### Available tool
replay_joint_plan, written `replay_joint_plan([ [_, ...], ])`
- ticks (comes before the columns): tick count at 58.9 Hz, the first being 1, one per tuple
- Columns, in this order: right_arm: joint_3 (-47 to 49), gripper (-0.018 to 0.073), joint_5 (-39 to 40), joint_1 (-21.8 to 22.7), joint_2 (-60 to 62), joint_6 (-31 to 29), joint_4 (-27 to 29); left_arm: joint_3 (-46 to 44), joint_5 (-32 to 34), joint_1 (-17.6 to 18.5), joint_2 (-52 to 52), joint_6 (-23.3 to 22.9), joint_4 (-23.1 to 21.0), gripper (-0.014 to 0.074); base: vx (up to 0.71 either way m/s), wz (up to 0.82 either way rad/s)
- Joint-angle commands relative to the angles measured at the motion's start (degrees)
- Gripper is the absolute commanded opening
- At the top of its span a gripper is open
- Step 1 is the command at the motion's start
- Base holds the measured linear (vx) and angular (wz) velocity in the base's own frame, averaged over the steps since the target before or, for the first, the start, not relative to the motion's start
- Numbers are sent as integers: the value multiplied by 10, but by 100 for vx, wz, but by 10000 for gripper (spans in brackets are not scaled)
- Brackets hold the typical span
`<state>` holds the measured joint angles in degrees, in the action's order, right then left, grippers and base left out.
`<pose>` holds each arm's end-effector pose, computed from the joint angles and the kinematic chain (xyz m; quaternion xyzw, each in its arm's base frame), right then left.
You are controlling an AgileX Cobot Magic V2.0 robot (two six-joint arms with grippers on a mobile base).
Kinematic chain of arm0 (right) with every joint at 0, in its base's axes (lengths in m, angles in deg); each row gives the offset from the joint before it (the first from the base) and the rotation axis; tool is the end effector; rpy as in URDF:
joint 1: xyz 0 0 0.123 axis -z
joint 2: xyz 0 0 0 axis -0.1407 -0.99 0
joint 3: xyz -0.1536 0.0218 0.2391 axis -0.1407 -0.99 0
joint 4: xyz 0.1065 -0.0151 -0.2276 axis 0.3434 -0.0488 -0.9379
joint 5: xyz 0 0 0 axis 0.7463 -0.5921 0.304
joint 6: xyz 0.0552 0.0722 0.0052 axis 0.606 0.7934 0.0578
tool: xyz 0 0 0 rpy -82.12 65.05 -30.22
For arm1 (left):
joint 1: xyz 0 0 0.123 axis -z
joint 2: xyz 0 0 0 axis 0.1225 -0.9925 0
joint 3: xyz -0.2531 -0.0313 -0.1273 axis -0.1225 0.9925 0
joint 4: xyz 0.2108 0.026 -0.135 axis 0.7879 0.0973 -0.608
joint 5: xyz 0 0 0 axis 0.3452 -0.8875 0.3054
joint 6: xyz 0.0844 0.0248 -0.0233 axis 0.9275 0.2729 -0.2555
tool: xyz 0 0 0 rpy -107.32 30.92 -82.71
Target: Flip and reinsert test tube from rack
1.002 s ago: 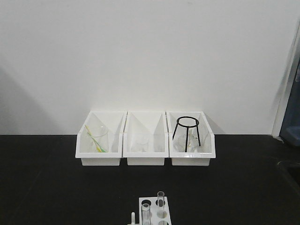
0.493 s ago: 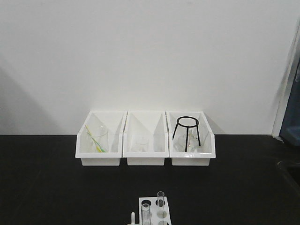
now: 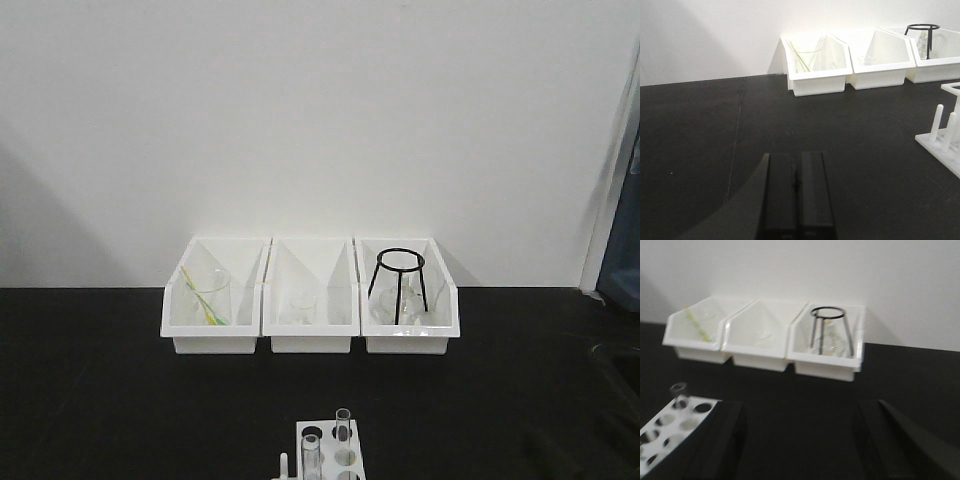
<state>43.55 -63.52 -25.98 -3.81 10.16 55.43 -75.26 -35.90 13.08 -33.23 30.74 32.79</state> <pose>0.1692 0.0579 0.2495 -0.1454 0.7532 0.1000 0.6337 0.0554 -0.0026 0.1870 0.0355 0.7482 -0.0144 0.6624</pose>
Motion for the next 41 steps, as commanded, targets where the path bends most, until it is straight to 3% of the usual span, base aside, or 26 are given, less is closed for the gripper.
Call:
replay_joint_plan([
  [1,17,492,120,-46,-46,-7,-46,-2,43,0,5,-5,-3,-6,0,0],
  [8,17,492,223,-92,-131,-7,-69,-2,43,0,5,-5,-3,-6,0,0],
  [17,38,492,305,-114,-224,8,-83,-2,43,0,5,-5,-3,-6,0,0],
  [41,129,492,398,-115,-368,100,-210,-2,43,0,5,-5,-3,-6,0,0],
])
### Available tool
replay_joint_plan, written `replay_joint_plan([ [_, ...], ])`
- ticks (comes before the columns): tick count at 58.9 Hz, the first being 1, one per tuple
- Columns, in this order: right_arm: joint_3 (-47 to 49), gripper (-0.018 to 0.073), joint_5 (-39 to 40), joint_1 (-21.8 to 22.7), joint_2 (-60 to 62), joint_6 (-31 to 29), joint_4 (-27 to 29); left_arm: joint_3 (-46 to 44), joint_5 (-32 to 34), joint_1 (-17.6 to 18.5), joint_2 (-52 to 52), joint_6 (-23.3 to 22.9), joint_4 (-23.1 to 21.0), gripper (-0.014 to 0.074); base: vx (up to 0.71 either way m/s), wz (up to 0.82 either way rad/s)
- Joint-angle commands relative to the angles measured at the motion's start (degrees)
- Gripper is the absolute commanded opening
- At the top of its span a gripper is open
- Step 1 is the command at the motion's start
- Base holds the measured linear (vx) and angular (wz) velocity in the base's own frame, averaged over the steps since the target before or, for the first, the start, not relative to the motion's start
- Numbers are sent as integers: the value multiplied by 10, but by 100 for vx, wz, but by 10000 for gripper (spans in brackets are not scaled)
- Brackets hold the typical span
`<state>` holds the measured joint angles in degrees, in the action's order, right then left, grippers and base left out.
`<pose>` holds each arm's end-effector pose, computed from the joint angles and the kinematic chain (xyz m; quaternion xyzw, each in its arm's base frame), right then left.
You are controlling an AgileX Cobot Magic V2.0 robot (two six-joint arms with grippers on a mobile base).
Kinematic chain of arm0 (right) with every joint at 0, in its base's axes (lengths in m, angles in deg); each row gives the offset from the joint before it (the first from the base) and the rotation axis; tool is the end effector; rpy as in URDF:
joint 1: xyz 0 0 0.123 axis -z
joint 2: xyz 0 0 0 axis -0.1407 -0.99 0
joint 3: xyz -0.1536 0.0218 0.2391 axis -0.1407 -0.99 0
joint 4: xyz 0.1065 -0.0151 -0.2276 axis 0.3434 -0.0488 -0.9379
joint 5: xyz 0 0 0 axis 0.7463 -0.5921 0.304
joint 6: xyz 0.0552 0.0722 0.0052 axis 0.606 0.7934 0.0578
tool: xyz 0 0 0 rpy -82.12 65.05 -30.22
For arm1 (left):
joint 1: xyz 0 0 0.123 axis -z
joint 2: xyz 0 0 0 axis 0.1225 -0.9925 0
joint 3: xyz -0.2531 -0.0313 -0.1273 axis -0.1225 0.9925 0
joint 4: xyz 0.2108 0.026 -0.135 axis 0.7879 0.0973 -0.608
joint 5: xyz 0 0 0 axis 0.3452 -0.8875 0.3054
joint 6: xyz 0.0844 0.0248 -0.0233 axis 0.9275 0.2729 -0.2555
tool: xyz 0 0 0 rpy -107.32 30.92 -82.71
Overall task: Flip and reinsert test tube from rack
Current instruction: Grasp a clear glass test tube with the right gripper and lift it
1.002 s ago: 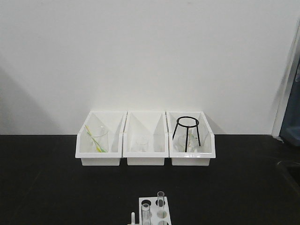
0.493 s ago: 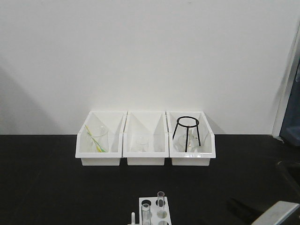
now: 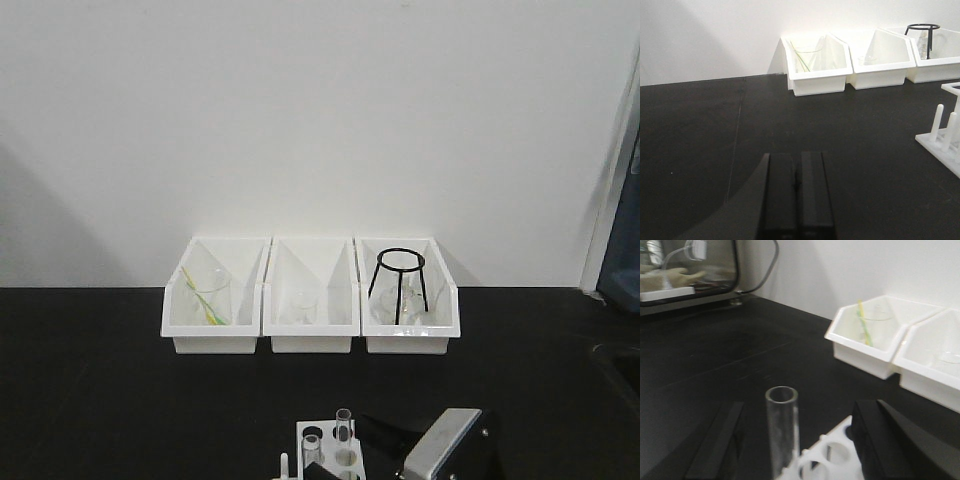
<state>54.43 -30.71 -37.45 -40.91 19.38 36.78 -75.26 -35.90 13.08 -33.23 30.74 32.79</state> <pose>0.2316 0.1647 0.1999 -0.3118 0.6732 0.2709 0.6133 0.0554 -0.0026 0.1870 0.0355 0.7482 -0.0144 0.6624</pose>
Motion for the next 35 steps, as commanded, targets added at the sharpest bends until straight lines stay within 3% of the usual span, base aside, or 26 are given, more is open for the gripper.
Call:
replay_joint_plan([
  [1,21,492,72,0,1,8,-27,-2,43,0,5,-5,-3,-6,0,0],
  [25,79,488,87,0,-102,5,-47,-2,43,0,5,-5,-3,-6,0,0],
  [35,88,398,98,0,-114,3,-44,-2,43,0,5,-5,-3,-6,0,0],
])
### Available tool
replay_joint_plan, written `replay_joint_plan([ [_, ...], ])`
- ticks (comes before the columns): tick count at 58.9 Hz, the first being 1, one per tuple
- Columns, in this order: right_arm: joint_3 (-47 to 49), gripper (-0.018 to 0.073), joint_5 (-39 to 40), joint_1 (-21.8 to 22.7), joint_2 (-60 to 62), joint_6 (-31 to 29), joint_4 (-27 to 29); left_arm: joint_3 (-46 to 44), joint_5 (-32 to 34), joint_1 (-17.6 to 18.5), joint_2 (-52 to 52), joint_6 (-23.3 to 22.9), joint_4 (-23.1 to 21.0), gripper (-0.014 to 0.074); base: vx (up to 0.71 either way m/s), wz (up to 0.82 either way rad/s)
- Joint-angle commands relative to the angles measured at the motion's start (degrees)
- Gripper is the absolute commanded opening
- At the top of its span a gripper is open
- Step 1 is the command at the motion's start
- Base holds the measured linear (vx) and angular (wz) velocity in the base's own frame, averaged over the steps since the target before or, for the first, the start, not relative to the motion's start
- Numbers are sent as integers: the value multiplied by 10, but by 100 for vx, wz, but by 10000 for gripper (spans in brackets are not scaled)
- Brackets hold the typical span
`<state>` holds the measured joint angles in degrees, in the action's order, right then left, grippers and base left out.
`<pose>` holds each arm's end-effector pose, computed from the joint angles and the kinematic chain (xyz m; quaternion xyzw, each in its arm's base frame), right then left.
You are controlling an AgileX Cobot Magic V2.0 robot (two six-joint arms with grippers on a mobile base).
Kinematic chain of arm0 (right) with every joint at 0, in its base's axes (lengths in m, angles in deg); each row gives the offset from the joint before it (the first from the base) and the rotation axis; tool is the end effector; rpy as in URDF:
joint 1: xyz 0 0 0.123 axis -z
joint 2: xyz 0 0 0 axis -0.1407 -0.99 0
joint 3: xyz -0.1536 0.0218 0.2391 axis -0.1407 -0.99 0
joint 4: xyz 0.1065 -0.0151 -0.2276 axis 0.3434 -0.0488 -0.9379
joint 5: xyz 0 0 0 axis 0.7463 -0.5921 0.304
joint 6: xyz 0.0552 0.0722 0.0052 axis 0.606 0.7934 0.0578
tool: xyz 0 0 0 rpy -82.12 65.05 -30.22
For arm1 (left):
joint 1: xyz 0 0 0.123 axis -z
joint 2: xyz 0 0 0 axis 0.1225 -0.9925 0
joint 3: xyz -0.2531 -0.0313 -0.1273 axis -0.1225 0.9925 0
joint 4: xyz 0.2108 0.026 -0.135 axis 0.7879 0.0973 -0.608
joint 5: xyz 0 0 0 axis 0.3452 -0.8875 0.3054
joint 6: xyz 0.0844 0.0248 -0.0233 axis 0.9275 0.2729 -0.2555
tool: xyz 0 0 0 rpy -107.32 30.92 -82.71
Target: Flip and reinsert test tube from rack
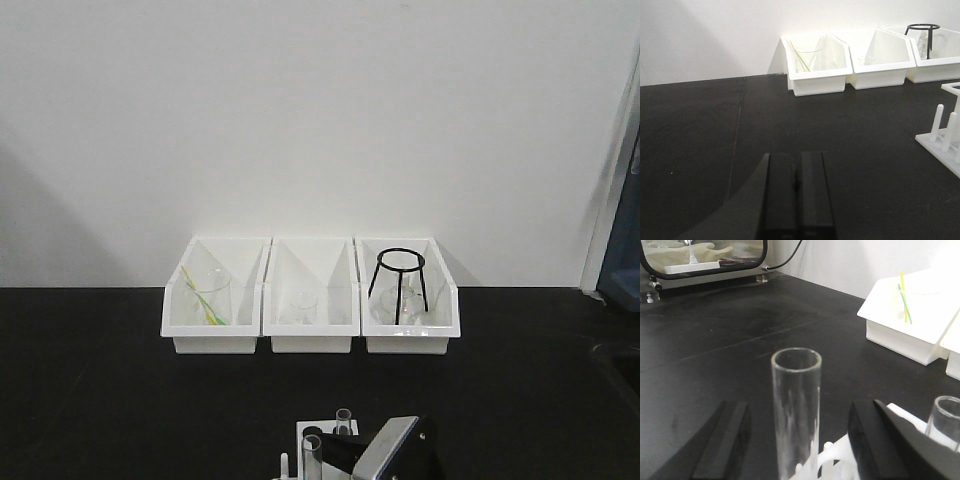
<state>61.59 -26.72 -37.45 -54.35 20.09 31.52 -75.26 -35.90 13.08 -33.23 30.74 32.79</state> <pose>0.2613 0.1902 0.1623 -0.3472 0.6748 0.2947 0.5808 0.0554 -0.0026 0.1870 0.0355 0.7482 -0.0144 0.6624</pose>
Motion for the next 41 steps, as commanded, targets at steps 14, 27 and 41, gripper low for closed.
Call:
replay_joint_plan([
  [14,16,66,59,0,21,-4,9,-2,43,0,5,-5,-3,-6,0,0],
  [27,16,-16,47,0,38,-3,8,-2,43,0,5,-5,-3,-6,0,0],
  [41,40,-16,-15,0,176,57,11,-2,43,0,5,-5,-3,-6,0,0],
])
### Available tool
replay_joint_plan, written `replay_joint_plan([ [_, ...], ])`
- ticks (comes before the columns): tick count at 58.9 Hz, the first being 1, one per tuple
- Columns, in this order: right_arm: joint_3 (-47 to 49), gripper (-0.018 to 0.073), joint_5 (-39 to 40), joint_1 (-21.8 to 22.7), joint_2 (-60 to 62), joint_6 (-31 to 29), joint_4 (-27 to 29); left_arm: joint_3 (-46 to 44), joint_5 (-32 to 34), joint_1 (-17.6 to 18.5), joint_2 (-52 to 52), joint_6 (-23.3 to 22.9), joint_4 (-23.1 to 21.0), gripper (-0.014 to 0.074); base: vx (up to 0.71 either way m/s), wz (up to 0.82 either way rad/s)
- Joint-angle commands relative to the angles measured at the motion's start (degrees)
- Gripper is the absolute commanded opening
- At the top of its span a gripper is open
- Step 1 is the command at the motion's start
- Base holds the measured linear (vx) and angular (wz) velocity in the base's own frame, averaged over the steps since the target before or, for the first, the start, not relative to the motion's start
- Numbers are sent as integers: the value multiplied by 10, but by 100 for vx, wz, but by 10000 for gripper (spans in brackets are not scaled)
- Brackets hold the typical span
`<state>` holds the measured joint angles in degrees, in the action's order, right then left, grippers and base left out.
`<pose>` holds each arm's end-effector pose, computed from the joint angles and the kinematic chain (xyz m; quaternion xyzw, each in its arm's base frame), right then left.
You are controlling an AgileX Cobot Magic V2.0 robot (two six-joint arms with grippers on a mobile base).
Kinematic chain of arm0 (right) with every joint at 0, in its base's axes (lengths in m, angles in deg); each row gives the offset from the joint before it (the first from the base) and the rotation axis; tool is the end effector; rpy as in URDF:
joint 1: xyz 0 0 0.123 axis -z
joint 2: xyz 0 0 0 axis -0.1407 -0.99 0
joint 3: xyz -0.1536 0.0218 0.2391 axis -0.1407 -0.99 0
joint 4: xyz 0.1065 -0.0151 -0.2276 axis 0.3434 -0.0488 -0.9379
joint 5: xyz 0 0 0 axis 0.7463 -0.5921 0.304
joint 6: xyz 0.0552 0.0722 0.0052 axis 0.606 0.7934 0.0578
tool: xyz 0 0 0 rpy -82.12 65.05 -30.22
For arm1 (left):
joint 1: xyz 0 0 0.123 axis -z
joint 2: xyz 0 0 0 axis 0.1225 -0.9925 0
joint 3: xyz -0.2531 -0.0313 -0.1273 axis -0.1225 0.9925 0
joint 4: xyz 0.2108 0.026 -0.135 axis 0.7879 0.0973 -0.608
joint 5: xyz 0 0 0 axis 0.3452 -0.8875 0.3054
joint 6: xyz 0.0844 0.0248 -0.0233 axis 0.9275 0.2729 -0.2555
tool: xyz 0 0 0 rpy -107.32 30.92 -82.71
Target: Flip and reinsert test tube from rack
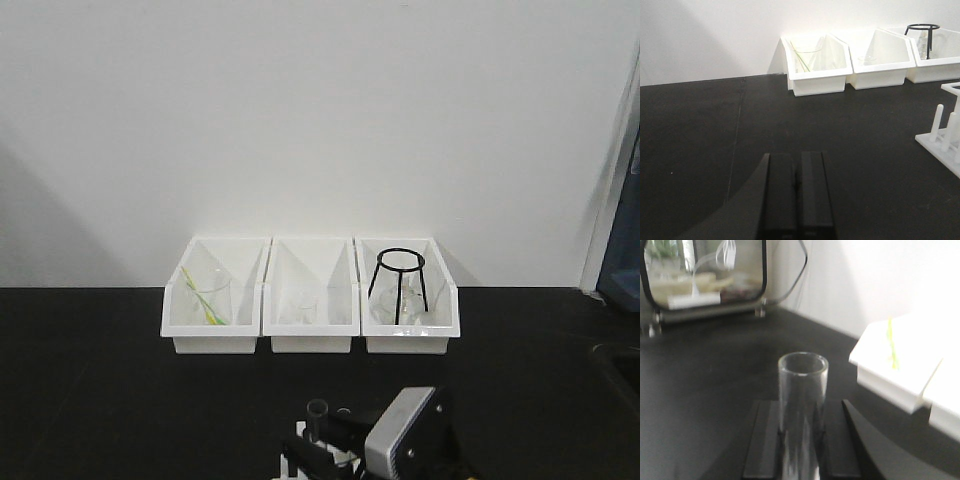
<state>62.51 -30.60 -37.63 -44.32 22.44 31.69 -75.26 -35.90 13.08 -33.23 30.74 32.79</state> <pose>0.2547 0.1854 0.2159 -0.3341 0.6399 0.2937 0.6266 0.0554 -0.0026 0.1870 0.0355 0.7482 -0.0144 0.6624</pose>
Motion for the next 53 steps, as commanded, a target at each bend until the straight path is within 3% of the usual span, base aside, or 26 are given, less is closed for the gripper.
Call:
replay_joint_plan([
  [1,36,-15,17,1,86,40,9,-2,43,0,5,-5,-3,-6,0,0],
  [12,110,-15,-134,1,206,66,6,-2,43,0,5,-5,-3,-6,0,0],
  [18,149,-15,-240,1,244,28,-35,-2,43,0,5,-5,-3,-6,0,0],
  [22,165,-13,-289,1,258,-54,-115,-2,43,0,5,-5,-3,-6,0,0],
  [31,164,-11,-346,1,276,-358,-410,-2,43,0,5,-5,-3,-6,0,0],
  [36,164,-11,-385,1,276,-403,-496,-2,43,0,5,-5,-3,-6,0,0],
  [42,164,-11,-391,1,276,-369,-496,-2,43,0,5,-5,-3,-6,0,0],
  [45,164,-11,-390,1,276,-325,-460,-2,43,0,5,-5,-3,-6,0,0],
  [51,164,-11,-371,1,276,-154,-289,-2,43,0,5,-5,-3,-6,0,0],
  [53,164,-11,-361,1,277,-66,-206,-2,43,0,5,-5,-3,-6,0,0],
])
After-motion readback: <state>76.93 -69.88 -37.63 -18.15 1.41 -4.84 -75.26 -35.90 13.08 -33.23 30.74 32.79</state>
